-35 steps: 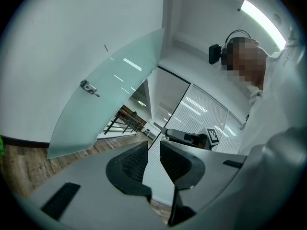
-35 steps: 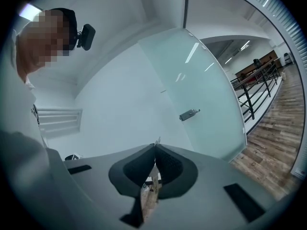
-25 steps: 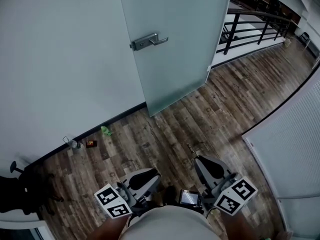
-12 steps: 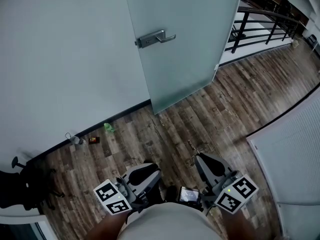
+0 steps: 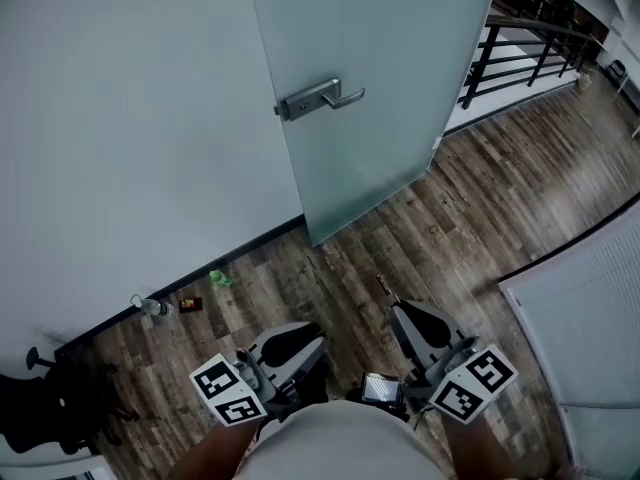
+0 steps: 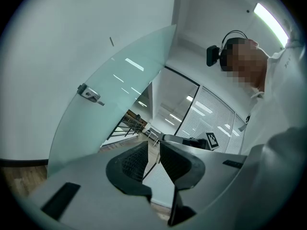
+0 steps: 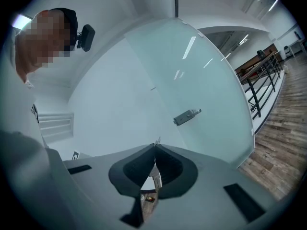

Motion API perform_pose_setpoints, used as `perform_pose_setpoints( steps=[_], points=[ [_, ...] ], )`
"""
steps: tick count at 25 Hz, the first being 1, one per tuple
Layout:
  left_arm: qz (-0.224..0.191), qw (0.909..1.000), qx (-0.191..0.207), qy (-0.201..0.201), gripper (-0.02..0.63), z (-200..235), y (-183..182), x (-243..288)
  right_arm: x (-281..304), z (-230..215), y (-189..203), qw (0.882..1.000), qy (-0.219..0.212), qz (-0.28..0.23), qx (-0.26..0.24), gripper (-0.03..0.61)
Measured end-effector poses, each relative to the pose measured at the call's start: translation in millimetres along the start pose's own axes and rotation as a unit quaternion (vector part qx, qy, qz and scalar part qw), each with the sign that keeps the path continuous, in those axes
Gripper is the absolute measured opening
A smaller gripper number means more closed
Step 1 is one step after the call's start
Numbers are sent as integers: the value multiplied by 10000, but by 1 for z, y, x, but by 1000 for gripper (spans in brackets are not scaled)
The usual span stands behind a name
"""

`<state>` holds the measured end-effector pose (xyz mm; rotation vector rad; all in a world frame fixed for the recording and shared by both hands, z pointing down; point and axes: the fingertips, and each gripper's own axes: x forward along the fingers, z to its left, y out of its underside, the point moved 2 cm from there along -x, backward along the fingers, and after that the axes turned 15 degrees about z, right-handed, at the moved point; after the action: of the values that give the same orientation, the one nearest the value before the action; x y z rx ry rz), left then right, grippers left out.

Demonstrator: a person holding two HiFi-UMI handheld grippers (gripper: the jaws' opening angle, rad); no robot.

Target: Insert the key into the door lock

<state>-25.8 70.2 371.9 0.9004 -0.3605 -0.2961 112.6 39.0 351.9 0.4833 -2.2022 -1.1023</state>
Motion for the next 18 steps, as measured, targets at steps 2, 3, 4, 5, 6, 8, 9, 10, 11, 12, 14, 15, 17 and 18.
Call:
perform_pose_setpoints(
  steps=[2,3,4,5,6,8,9,10,11,12,14,15,17,18],
  points=[
    [18,10000,-11,52,91,18,-15,-4,19,-1,-13,10000,46,3,16,17],
    [26,10000,-16,71,91,27,-22,-6,28,-1,-19,10000,72,7,15,17],
    [31,10000,-20,83,91,36,-29,-9,37,-1,-24,10000,99,11,12,17],
    [30,10000,-22,92,91,44,-35,-11,45,-2,-29,9999,125,14,11,17],
    [24,9999,-23,102,91,52,-40,-14,52,-3,-33,9999,150,16,10,17],
    [9,9999,-29,128,91,67,-48,-18,67,-4,-40,9998,199,14,7,17],
    [10,9999,-40,141,91,74,-53,-21,75,-5,-43,9998,219,10,10,17],
    [20,9999,-55,155,91,81,-57,-23,82,-5,-48,9997,238,7,15,17],
    [32,9998,-68,171,91,88,-62,-25,90,-5,-53,9997,254,2,16,17],
    [44,9998,-75,191,91,95,-66,-27,97,-5,-58,9996,269,-6,12,17],
    [70,9997,-70,231,91,106,-73,-30,109,-6,-65,9995,304,-33,3,17],
    [88,9996,-64,247,91,111,-75,-31,114,-6,-67,9995,326,-51,6,17],
    [124,9995,-51,277,91,121,-80,-33,123,-8,-71,9993,370,-84,25,17],
    [137,9995,-44,294,91,125,-82,-33,126,-8,-72,9992,387,-90,33,17]
  ],
)
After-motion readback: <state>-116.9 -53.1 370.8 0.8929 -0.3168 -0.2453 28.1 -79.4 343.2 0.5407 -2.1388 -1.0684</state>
